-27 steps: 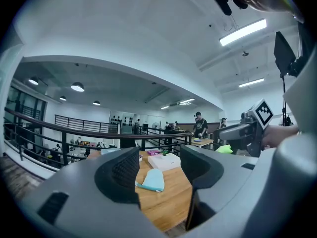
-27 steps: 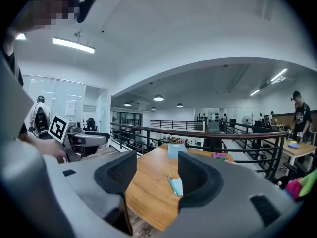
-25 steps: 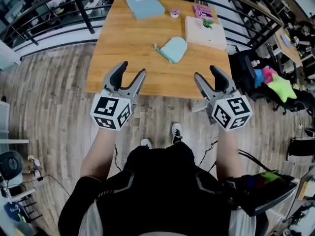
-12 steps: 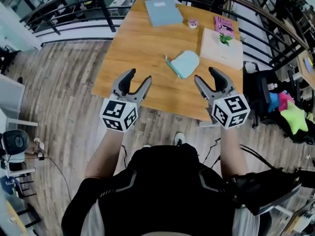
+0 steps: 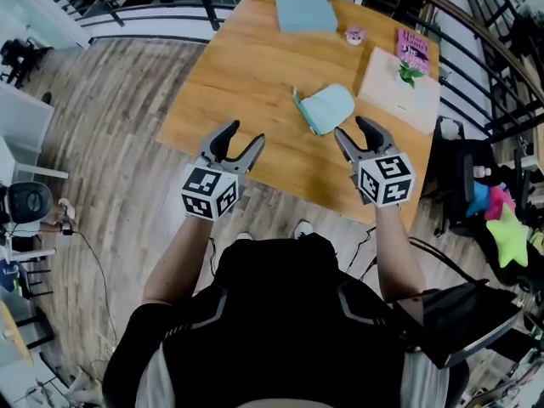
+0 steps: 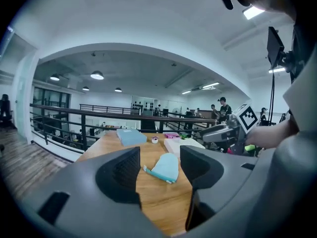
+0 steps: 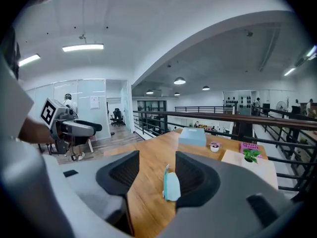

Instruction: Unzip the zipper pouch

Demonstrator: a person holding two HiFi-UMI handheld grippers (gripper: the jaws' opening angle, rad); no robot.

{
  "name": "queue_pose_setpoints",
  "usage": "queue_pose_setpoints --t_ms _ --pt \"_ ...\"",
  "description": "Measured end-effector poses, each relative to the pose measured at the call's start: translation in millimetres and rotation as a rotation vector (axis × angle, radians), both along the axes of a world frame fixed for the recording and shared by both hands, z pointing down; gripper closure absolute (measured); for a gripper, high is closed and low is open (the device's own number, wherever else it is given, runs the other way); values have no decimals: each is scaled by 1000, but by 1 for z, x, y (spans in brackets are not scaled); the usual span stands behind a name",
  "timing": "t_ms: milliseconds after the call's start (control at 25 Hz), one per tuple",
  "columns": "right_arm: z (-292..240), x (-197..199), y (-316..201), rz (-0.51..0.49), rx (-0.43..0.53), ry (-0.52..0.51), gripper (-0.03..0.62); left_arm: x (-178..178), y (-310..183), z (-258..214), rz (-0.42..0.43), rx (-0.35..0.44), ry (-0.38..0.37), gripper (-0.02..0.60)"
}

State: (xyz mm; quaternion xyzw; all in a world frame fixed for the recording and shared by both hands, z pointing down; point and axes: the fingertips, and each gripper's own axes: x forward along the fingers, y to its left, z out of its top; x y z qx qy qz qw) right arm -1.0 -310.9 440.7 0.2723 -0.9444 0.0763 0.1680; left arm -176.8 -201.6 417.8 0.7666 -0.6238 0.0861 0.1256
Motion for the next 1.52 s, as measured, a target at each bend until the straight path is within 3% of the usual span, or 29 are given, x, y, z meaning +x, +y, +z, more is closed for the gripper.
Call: queue_pose_setpoints --t_ms 200,600,960,1320,1520 --pt "58 -6 -18 -51 -88 61 368 -1 11 45 -60 -120 36 314" --pt "155 -17 -46 -136 -171 171 391 19 26 98 -153 -224 88 314" --pt "224 -35 -48 -232 -193 308 405 18 42 112 -255 -245 116 316" --pt "268 -57 -52 -309 -126 422 431 9 63 123 -344 -272 113 316" --pt "276 -58 -53 -303 -137 428 479 6 68 122 -358 -278 104 316"
